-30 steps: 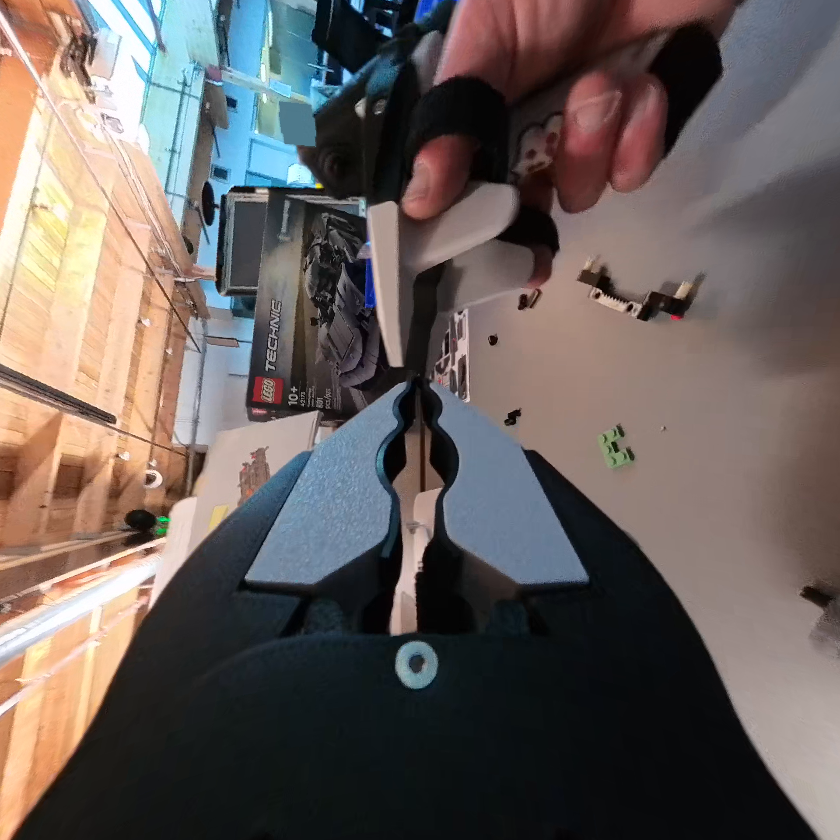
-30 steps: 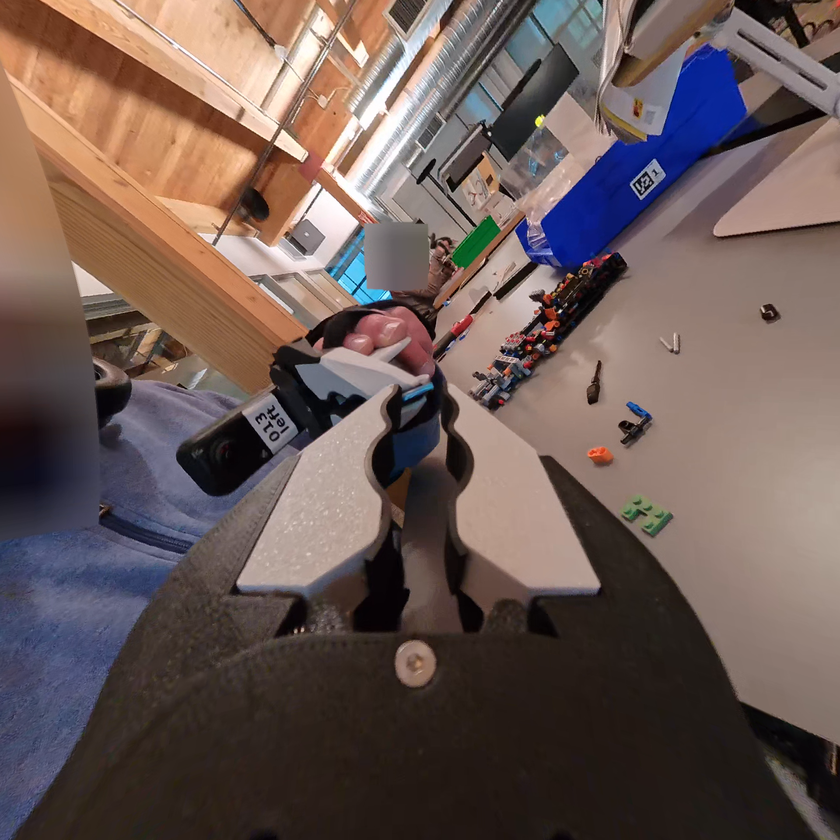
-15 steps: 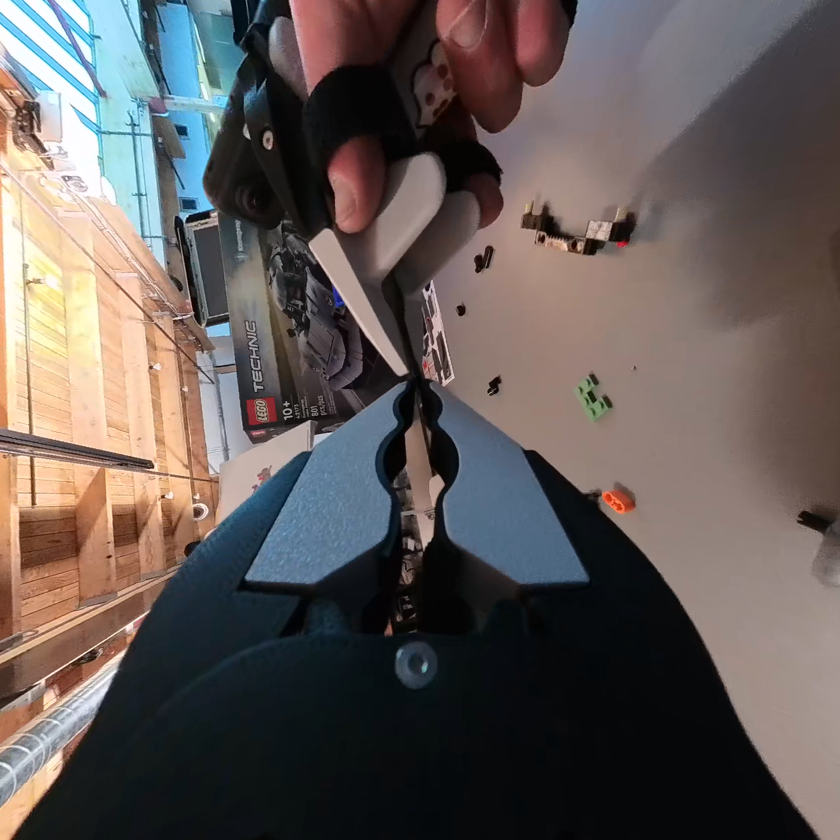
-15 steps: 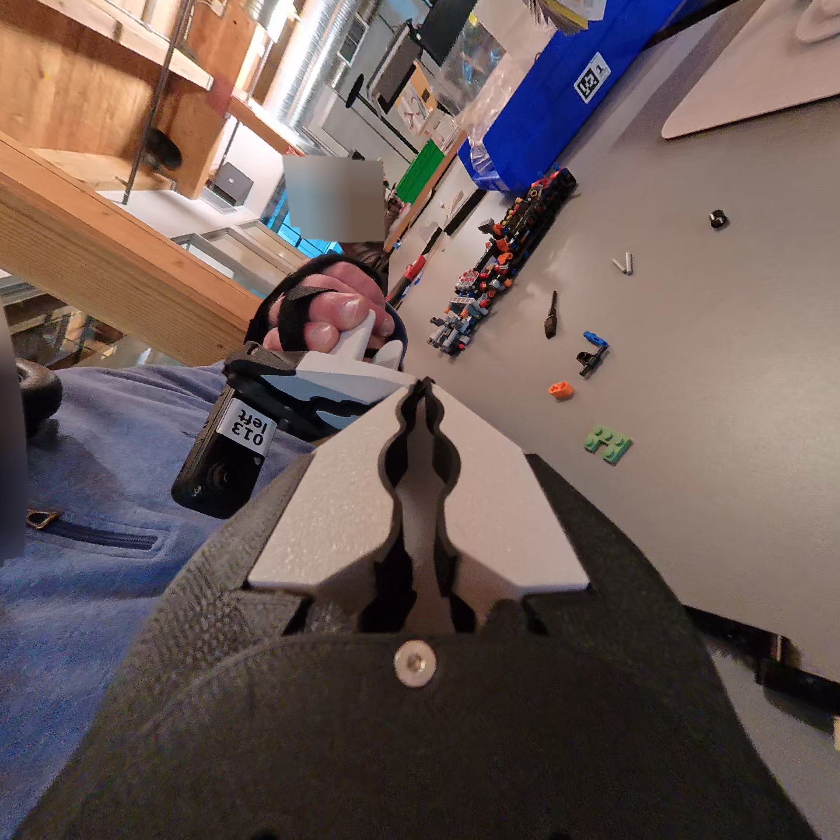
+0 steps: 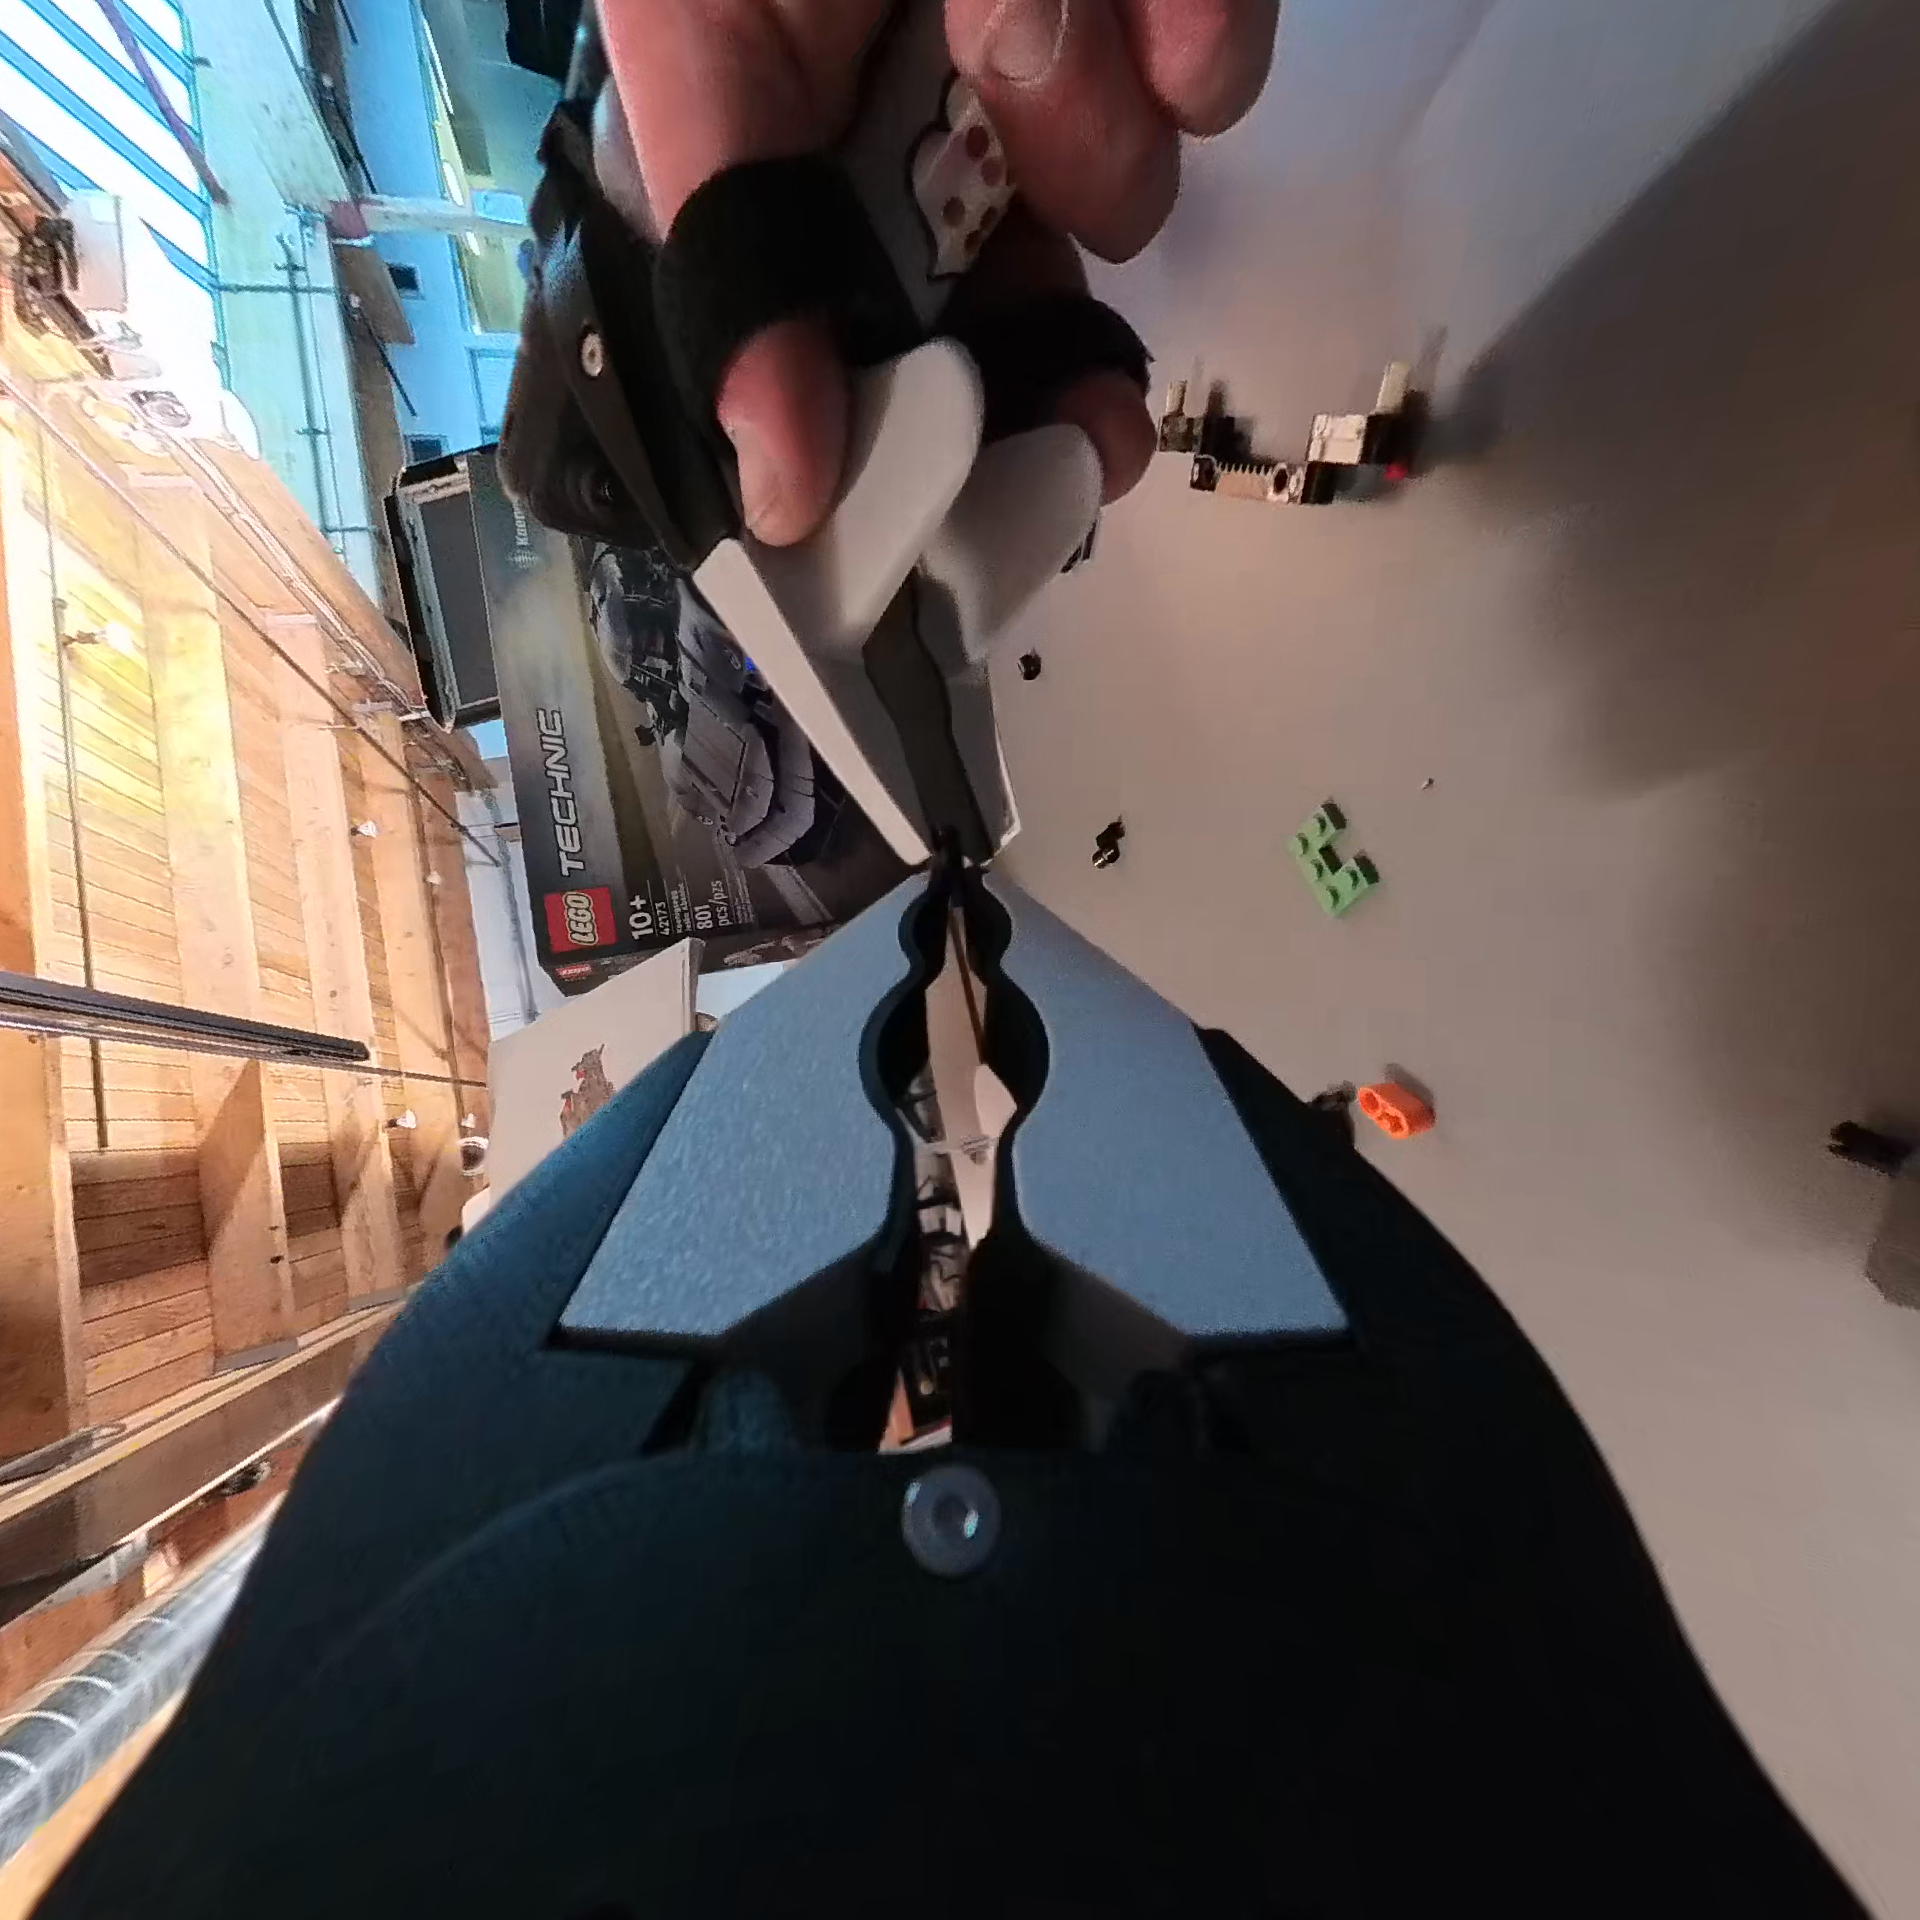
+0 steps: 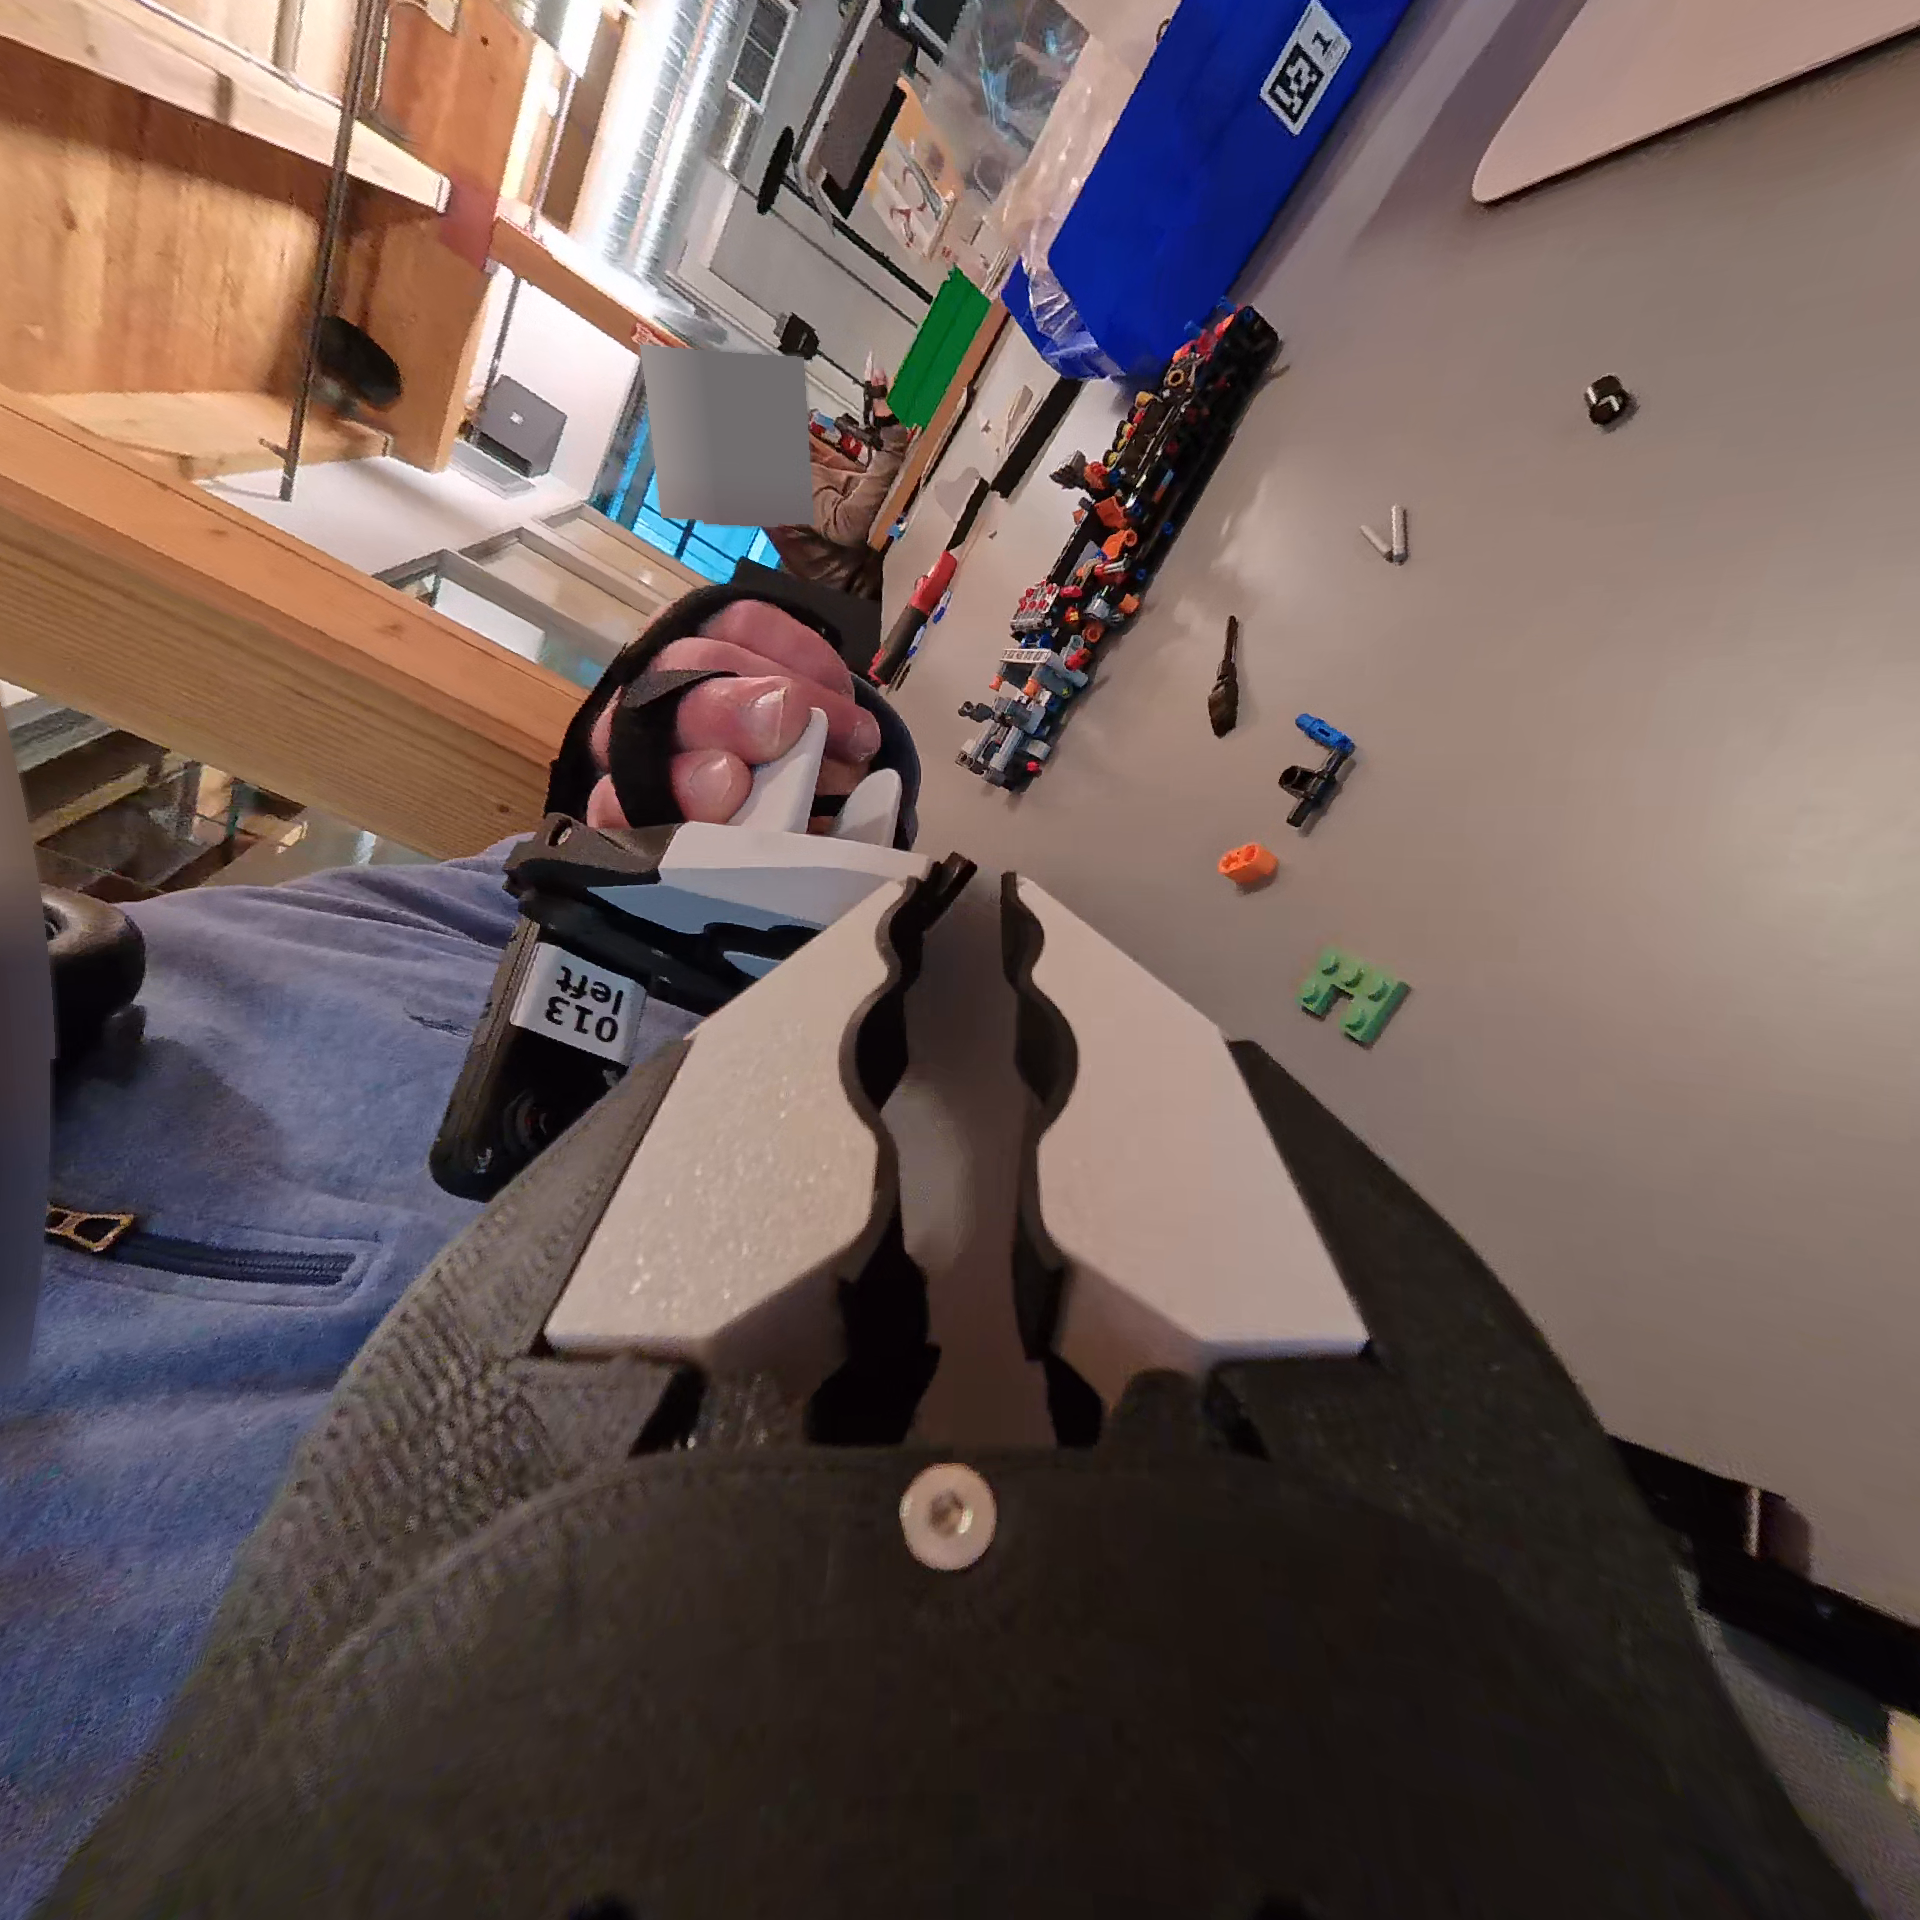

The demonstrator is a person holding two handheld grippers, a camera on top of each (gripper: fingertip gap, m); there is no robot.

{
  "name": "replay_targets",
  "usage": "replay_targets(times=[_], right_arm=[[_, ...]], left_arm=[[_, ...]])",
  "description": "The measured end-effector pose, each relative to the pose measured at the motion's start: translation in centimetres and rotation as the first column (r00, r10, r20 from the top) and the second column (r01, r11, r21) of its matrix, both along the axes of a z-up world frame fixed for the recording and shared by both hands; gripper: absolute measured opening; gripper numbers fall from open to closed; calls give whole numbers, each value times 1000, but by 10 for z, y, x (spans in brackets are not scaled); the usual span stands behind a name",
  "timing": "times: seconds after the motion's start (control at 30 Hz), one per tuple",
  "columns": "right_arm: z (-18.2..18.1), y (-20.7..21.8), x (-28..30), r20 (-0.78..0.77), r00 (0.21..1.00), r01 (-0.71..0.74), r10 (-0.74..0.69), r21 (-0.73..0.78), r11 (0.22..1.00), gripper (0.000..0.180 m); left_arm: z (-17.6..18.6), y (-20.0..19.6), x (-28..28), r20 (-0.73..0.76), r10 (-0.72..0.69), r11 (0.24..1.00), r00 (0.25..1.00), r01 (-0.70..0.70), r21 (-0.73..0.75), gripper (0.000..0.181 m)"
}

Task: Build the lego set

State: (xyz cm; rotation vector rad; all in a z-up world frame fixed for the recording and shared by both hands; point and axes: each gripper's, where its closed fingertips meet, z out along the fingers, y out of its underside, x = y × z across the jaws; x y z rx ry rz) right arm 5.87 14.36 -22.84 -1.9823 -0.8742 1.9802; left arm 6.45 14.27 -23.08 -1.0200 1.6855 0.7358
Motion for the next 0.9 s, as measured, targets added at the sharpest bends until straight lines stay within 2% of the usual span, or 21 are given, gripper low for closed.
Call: replay_targets(times=[0.23,0.37,0.53,0.9], right_arm=[[0,-3,-2,-5,999,-33,33,-41,999,6],[-2,-5,-3,-23,999,-50,48,-93,994,11],[-2,-5,-3,-43,998,-47,43,-112,993,3],[-10,-3,0,19,1000,-20,20,-5,1000,0]], left_arm=[[-2,-1,0,-16,-17,1000,1000,18,21,0],[-3,-2,0,-27,-24,999,999,26,47,1],[-4,-2,-2,-35,-28,998,999,30,60,0],[-8,-2,-9,54,38,999,998,-37,-36,0]])
